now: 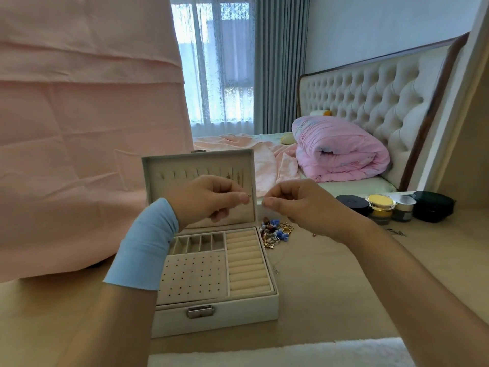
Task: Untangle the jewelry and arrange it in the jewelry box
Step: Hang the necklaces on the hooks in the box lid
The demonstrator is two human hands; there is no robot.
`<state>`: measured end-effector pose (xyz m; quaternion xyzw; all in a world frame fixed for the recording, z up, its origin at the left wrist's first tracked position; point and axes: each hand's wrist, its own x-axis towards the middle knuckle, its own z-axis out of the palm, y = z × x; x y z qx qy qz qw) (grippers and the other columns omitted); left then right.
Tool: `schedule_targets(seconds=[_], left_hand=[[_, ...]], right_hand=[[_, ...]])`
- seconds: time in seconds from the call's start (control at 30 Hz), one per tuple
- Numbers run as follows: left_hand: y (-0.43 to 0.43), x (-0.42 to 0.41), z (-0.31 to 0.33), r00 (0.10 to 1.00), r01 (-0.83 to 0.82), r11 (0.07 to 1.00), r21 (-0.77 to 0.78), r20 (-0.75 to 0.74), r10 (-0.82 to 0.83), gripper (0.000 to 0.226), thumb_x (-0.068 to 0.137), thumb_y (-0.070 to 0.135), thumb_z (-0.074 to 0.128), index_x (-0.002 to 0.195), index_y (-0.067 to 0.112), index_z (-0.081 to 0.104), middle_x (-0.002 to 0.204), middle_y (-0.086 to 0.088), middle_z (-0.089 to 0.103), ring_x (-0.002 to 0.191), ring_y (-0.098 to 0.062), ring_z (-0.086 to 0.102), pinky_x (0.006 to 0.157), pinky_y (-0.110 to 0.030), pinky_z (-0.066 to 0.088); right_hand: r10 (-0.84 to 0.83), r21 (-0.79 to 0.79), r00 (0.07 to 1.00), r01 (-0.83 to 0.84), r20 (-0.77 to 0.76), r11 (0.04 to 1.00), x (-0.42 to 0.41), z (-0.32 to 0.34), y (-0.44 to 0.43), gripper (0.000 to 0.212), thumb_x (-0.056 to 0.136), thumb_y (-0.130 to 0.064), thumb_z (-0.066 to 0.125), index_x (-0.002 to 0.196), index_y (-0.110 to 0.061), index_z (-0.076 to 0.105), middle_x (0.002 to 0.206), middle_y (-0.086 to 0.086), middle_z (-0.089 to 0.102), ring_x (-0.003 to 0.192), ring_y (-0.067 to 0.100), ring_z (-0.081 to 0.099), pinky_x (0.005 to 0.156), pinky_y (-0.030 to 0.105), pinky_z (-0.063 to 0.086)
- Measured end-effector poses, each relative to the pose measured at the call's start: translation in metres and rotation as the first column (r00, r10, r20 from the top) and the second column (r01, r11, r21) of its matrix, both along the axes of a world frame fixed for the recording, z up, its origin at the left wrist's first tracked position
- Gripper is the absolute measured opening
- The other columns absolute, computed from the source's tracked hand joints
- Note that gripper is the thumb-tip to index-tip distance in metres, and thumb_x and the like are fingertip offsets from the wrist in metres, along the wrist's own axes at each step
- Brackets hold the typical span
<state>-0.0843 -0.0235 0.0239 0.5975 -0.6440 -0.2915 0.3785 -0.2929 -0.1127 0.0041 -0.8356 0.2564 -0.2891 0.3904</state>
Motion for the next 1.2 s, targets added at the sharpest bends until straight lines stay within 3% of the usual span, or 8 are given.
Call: schedule_targets(seconds=[0.23,0.37,0.5,0.63,0.73,0.93,1.1,1.2], left_hand=[[0.018,0.031,0.007,0.967,-0.066,0.995,-0.075,-0.251,0.046,0.027,0.096,0.025,0.055,0.072,0.022,0.066,0.064,0.002,0.047,0.054,-0.014,0.039,0.052,-0.024,0.036],[0.028,0.057,0.008,0.955,-0.263,0.962,-0.073,-0.162,0.248,0.018,0.095,0.027,0.058,0.09,0.014,0.069,0.064,0.003,0.049,0.051,-0.01,0.042,0.051,-0.022,0.037],[0.027,0.078,-0.003,0.9,-0.437,0.895,-0.094,-0.043,0.434,0.017,0.092,0.03,0.065,0.088,0.014,0.07,0.064,0.002,0.054,0.053,-0.01,0.046,0.05,-0.022,0.041],[0.014,0.088,-0.016,0.805,-0.576,0.787,-0.221,0.011,0.593,0.019,0.087,0.032,0.069,0.083,0.013,0.072,0.075,0.002,0.065,0.071,-0.013,0.058,0.068,-0.025,0.046],[0.005,0.091,-0.023,0.713,-0.666,0.684,-0.298,0.017,0.701,0.019,0.086,0.034,0.068,0.084,0.016,0.073,0.081,0.003,0.069,0.081,-0.015,0.063,0.078,-0.027,0.047],[-0.005,0.088,-0.028,0.525,-0.817,0.476,-0.325,-0.082,0.847,0.025,0.087,0.034,0.061,0.078,0.012,0.07,0.077,-0.001,0.067,0.072,-0.017,0.056,0.056,-0.02,0.035],[-0.008,0.088,-0.032,0.501,-0.837,0.473,-0.273,-0.038,0.865,0.025,0.088,0.035,0.059,0.067,0.021,0.061,0.069,0.006,0.057,0.069,-0.018,0.052,0.059,-0.023,0.034],[-0.009,0.087,-0.032,0.518,-0.829,0.505,-0.241,0.011,0.855,0.034,0.088,0.03,0.058,0.057,0.018,0.054,0.06,0.001,0.053,0.058,-0.018,0.048,0.05,-0.023,0.03]], right_hand=[[-0.027,-0.092,0.989,0.041,0.144,0.995,0.046,0.016,0.01,0.011,0.096,-0.023,0.066,0.087,-0.021,0.073,0.066,-0.015,0.061,0.054,-0.008,0.052,0.056,0.006,0.042],[-0.035,-0.132,0.986,0.057,0.164,0.99,0.082,0.015,0.01,0.011,0.094,-0.024,0.069,0.085,-0.02,0.074,0.073,-0.003,0.067,0.058,-0.004,0.053,0.06,0.011,0.045],[-0.077,-0.164,0.987,0.1,0.144,0.981,0.117,0.004,0.007,0.014,0.093,-0.026,0.07,0.085,-0.015,0.075,0.079,0.004,0.07,0.067,0.004,0.058,0.067,0.019,0.047],[-0.178,-0.184,0.971,0.207,0.16,0.961,0.147,-0.006,0.003,0.015,0.093,-0.027,0.069,0.08,-0.02,0.071,0.074,-0.007,0.066,0.071,0.004,0.06,0.066,0.021,0.041],[-0.263,-0.21,0.946,0.301,0.191,0.93,0.166,-0.009,0.001,0.012,0.093,-0.031,0.068,0.088,-0.022,0.072,0.077,-0.013,0.065,0.075,0.002,0.059,0.065,0.019,0.04],[-0.345,-0.176,0.887,0.409,0.308,0.895,0.197,-0.005,0.002,0.005,0.089,-0.028,0.073,0.088,-0.024,0.074,0.075,-0.019,0.061,0.075,-0.001,0.06,0.067,0.016,0.045],[-0.418,-0.184,0.844,0.494,0.336,0.85,0.209,-0.009,0.001,0.004,0.086,-0.022,0.073,0.086,-0.02,0.077,0.079,-0.01,0.069,0.078,0.007,0.063,0.068,0.021,0.047],[-0.441,-0.195,0.834,0.518,0.331,0.833,0.209,-0.012,0.001,0.005,0.086,-0.02,0.072,0.083,-0.019,0.076,0.077,-0.01,0.066,0.078,0.009,0.062,0.063,0.017,0.042]])
